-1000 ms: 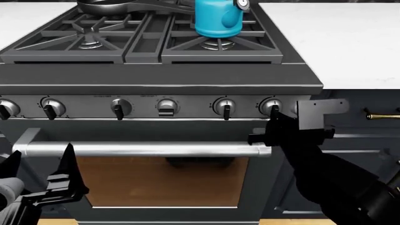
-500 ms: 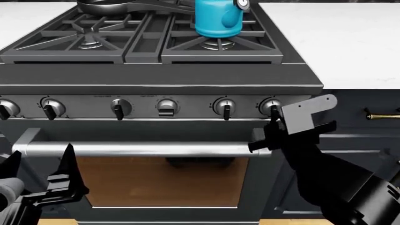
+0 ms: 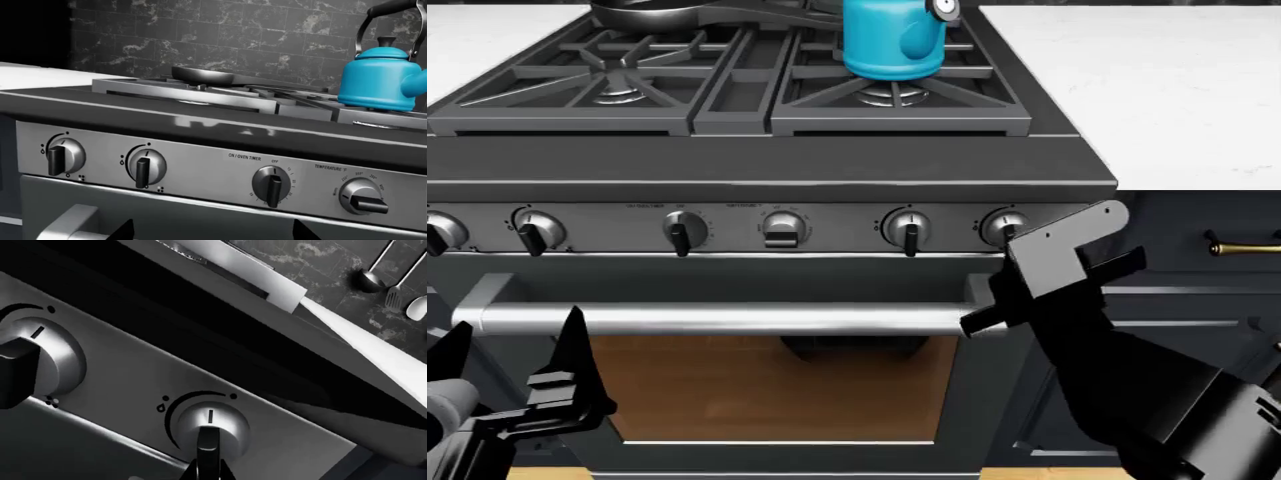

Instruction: Pick the kettle from the counter and place it on a stove burner. Then turn the burner on.

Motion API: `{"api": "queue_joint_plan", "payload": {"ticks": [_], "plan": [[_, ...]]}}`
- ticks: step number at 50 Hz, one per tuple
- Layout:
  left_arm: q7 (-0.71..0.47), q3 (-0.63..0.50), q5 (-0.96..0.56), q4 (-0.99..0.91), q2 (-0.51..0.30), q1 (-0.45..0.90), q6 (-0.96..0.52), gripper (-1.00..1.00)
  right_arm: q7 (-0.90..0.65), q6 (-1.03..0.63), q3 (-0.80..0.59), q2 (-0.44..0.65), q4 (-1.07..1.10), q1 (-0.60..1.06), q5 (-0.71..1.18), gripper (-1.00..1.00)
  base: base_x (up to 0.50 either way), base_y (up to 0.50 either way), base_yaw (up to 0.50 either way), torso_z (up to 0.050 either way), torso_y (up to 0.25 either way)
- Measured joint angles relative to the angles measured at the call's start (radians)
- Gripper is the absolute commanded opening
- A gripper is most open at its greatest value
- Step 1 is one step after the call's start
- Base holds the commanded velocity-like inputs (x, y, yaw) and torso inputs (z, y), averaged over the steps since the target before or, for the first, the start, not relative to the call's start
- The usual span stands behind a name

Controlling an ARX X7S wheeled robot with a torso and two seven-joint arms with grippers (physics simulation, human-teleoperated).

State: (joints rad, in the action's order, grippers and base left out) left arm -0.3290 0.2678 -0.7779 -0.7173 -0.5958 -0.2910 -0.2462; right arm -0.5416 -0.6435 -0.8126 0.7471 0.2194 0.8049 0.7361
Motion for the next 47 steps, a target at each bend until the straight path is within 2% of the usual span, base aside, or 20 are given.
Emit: {"api": "queue_joint_plan", "payload": {"ticks": [18, 19, 28, 47], "plan": [[0.000, -0.002, 0.000, 0.004, 0.000, 0.002, 0.003, 1.00, 0.014, -0.008, -0.035, 0.012, 0.011, 0.014, -0.044, -1.00, 0.00, 0.00, 0.00, 0.000, 0.002], [0.000, -0.002, 0.001, 0.004, 0.000, 0.002, 0.003, 1.00, 0.015, -0.007, -0.034, 0.013, 0.011, 0.014, -0.042, 1.00, 0.00, 0.00, 0.00, 0.000, 0.000], [0.001, -0.003, 0.001, 0.006, 0.000, 0.002, 0.006, 1.00, 0.005, 0.024, -0.003, 0.026, 0.066, -0.011, 0.014, 1.00, 0.00, 0.00, 0.00, 0.000, 0.000], [-0.002, 0.017, -0.013, -0.014, -0.011, -0.006, 0.010, 1.00, -0.136, 0.048, 0.073, 0.141, 0.293, -0.118, 0.111, 1.00, 0.00, 0.00, 0.00, 0.000, 0.000]]}}
